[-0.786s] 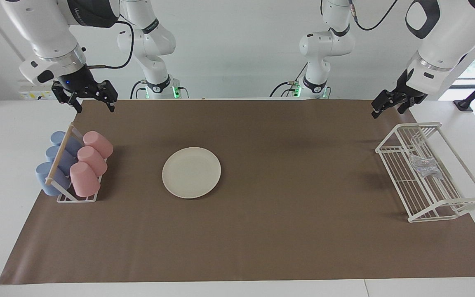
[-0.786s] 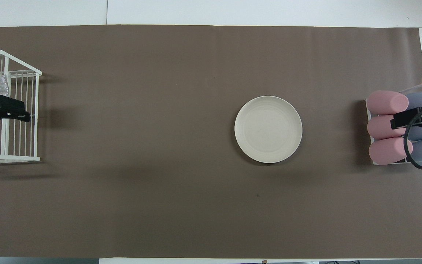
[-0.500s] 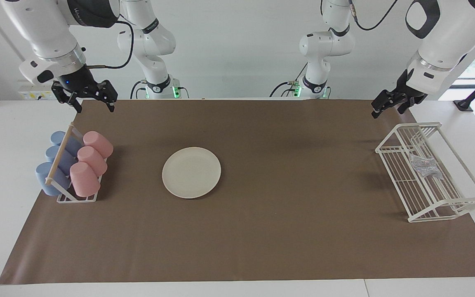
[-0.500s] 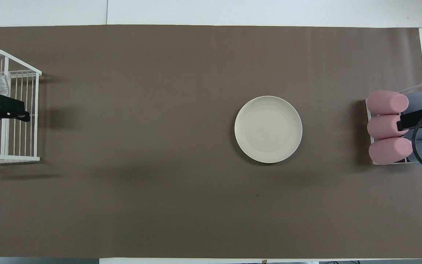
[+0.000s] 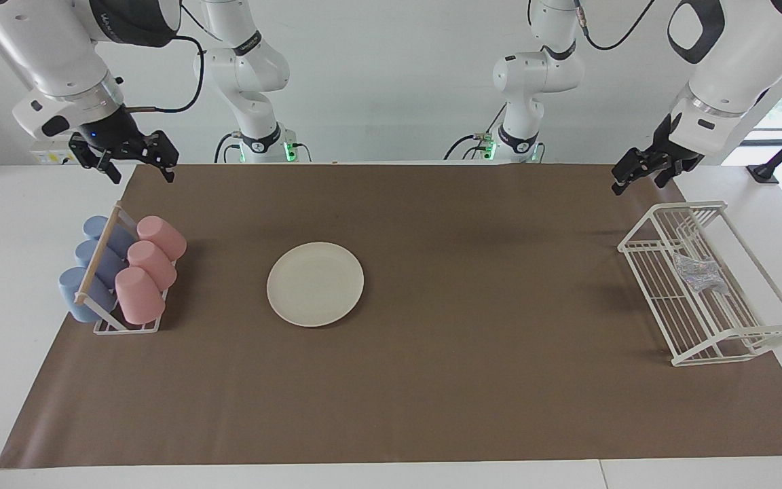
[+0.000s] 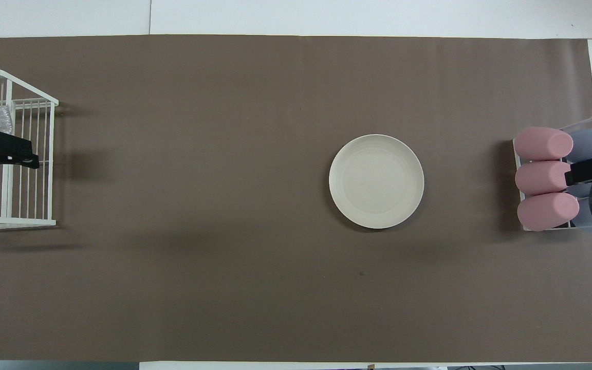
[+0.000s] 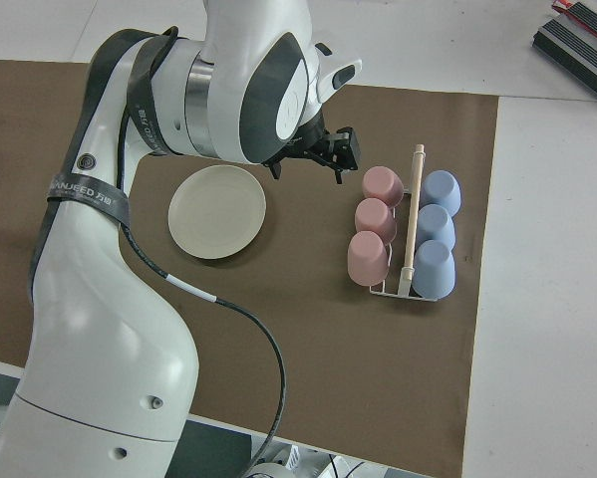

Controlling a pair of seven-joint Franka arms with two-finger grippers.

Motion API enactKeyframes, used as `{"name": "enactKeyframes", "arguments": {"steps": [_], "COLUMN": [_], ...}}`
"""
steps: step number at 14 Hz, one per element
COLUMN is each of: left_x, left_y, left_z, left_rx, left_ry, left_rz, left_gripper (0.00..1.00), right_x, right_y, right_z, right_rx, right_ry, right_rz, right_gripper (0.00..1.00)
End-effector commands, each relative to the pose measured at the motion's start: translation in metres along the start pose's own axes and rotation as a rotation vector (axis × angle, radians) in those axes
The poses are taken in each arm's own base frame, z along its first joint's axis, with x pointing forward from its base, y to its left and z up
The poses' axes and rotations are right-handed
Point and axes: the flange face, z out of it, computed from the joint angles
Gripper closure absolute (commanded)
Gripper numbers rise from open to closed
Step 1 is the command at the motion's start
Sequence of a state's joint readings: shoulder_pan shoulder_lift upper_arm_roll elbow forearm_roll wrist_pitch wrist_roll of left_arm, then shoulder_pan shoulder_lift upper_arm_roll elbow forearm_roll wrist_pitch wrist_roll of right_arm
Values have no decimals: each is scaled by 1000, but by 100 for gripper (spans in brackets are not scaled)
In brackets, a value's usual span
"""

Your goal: Wipe plate with sponge

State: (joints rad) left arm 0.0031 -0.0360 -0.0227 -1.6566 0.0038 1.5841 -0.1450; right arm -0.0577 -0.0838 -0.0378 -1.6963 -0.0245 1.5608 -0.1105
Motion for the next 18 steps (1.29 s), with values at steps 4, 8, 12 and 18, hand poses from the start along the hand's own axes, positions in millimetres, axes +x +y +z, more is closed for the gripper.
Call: {"name": "enactKeyframes", "arguments": {"steps": [4,8,12,18], "left_x": [9,47,81,115], "left_y": [33,56,44,17], "left_z": [51,115,154,182], "left_rx": [256,519,734,887], "left_ry": [61,113,176,173], "left_rz": [-46,-32,56,82], "left_gripper": [0,0,0,0], "right_x": [-15,-35,-47,-63], "right_y": [-43,-108,-150,-191], "right_z": [-18,-35,-35,-25], "right_rx": [-6,-17,-18,-10], "right_ry": [-12,0,-10,11], "right_rz": [206,369,600,1007], "right_gripper": [0,0,0,0]}}
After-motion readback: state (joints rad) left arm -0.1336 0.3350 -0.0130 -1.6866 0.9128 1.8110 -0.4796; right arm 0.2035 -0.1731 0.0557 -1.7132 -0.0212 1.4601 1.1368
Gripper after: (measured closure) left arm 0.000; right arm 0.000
